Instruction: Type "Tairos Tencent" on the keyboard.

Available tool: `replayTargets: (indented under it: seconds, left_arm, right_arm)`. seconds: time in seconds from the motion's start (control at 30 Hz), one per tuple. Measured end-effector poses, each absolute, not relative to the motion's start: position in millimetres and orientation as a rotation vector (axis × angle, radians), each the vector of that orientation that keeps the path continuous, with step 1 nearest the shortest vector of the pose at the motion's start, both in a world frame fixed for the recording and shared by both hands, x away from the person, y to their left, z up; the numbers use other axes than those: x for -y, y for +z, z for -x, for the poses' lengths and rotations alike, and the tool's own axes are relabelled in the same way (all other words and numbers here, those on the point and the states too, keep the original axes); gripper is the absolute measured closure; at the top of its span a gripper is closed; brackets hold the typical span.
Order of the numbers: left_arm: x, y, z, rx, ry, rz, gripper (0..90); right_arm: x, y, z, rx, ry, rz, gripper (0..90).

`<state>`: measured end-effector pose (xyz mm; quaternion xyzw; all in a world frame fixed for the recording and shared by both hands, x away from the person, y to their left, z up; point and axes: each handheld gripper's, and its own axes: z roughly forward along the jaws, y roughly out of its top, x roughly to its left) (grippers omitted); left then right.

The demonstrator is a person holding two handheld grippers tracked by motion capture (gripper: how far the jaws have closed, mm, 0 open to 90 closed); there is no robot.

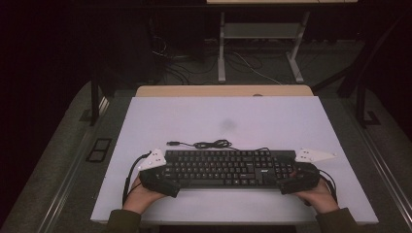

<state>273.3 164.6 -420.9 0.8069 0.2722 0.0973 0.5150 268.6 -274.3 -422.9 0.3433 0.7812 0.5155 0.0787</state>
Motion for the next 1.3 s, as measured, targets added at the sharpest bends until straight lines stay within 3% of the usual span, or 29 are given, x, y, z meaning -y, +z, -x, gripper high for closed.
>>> replayTargets:
  seconds: [1.3]
  left_arm:
    - [-166, -420, -272, -0.676, 0.254, -1.922, 0.0]
  right_arm:
    - [234, -418, -288, -2.388, 1.599, -0.961, 3.7]
